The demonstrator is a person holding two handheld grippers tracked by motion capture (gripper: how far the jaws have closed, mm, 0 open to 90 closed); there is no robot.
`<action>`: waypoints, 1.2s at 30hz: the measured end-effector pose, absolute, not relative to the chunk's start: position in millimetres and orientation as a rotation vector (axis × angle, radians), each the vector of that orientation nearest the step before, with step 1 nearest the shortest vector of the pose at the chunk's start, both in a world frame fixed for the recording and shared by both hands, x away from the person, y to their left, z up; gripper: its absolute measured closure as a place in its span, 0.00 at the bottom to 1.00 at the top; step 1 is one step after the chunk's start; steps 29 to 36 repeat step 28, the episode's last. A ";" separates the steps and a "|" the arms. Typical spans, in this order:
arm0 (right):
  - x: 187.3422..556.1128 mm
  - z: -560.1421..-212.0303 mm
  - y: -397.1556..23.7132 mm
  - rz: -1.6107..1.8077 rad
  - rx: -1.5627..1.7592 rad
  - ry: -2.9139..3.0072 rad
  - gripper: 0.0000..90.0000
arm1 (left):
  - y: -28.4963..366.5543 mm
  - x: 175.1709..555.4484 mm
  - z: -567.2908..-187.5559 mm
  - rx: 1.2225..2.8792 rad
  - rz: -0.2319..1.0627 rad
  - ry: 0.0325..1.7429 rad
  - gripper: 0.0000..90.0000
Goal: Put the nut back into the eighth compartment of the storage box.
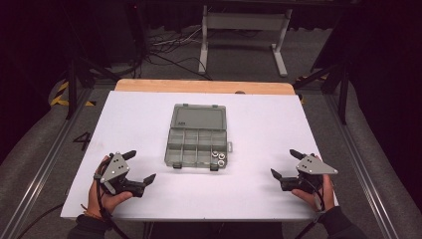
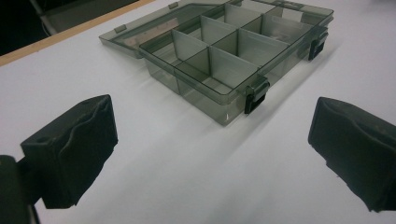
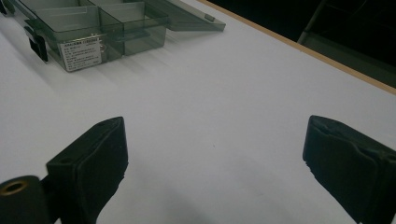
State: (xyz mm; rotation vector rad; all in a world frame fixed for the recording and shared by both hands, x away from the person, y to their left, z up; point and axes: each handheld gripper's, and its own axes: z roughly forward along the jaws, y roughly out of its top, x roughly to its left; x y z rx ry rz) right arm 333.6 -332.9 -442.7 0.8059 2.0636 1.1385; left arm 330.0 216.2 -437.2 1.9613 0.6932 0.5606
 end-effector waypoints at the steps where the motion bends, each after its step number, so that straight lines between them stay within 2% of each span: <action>1: 333.8 -442.7 -333.1 1.139 0.808 2.064 0.08 | 216.2 330.1 -437.4 1.962 0.560 0.695 0.02; 36: 338.6 -445.9 -337.1 1.136 0.843 2.066 0.08 | 217.5 338.0 -439.6 1.954 0.545 0.716 0.02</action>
